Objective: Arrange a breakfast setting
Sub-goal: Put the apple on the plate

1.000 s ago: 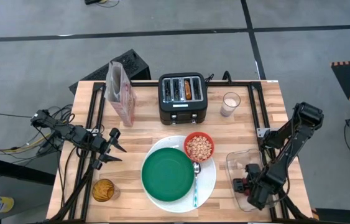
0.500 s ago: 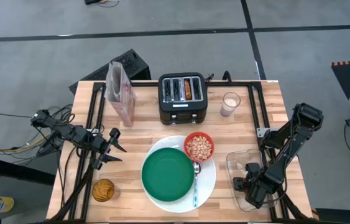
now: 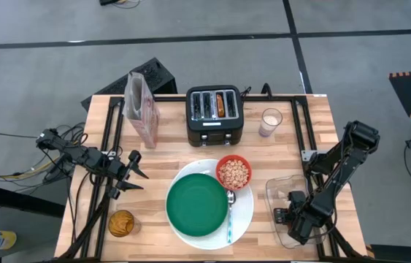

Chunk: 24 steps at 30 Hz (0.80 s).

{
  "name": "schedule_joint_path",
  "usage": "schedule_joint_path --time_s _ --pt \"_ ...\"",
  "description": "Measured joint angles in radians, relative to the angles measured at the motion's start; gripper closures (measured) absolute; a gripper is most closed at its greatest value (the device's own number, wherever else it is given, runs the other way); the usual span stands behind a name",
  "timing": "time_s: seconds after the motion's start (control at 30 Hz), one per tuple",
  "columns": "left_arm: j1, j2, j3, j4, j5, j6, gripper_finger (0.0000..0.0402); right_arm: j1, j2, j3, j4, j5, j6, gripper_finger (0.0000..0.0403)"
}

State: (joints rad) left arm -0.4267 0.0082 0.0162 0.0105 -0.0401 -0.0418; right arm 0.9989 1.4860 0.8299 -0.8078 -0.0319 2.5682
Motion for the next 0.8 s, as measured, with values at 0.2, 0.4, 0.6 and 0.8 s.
schedule_joint_path --time_s 0.2,0.4,0.6,0.8 --pt "0.0 0.0 0.0 0.0 0.0 0.0 0.0226 0.0 -0.067 0.011 -0.03 0.075 0.0 0.0126" --pt "0.0 0.0 0.0 0.0 0.0 0.0 0.0226 0.0 -0.192 0.058 -0.139 0.312 -0.039 0.0126" --pt "0.0 0.0 0.0 0.0 0.0 0.0 0.0226 -0.01 -0.297 0.072 -0.184 0.585 -0.115 0.0126" --pt "0.0 0.0 0.0 0.0 0.0 0.0 0.0226 -0.112 -0.371 0.072 -0.175 0.741 -0.313 0.0119"
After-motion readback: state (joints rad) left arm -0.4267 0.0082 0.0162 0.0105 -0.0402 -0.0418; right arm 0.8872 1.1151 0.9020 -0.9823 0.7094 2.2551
